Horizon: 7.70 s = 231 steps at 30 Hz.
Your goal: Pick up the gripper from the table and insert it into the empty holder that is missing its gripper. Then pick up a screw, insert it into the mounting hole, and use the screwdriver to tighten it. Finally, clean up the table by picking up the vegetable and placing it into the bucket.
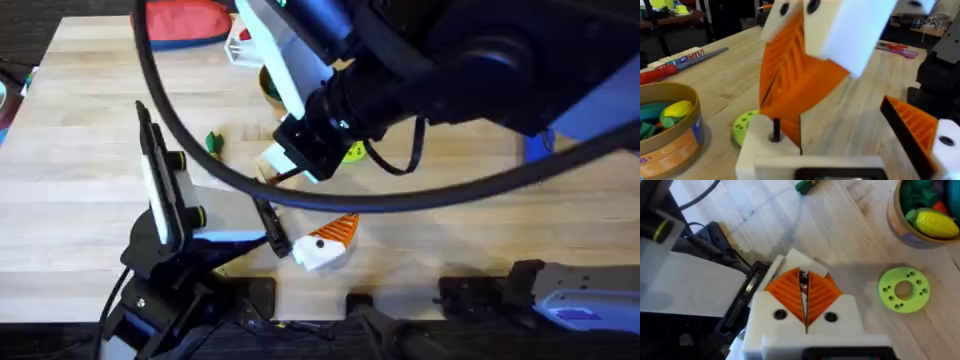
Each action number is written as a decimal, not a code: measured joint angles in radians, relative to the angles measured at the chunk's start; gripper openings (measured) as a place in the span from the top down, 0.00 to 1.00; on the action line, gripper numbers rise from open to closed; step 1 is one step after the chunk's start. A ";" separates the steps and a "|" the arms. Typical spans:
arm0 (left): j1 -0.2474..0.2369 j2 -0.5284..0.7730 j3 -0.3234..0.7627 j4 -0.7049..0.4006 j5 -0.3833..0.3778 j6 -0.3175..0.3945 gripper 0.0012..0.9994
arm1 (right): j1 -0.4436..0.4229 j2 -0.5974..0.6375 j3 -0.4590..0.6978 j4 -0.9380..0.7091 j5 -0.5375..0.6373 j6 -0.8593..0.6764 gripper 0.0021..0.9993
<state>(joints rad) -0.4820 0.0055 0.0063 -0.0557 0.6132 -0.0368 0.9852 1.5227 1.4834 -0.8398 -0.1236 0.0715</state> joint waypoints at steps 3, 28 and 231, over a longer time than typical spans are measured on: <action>0.000 0.000 0.000 0.000 0.000 0.000 0.01 | 0.000 0.000 0.000 0.001 0.000 0.000 1.00; 0.000 0.000 0.000 0.000 0.000 0.003 0.01 | -0.002 0.008 0.000 -0.001 -0.001 0.000 1.00; 0.000 0.000 0.000 0.001 0.000 0.011 0.99 | -1.328 -0.275 -0.212 0.087 0.091 -0.355 0.99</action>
<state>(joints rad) -0.4820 0.0055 0.0063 -0.0551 0.6133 -0.0261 -0.3424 1.2472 1.2712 -0.7533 -0.0322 -0.2832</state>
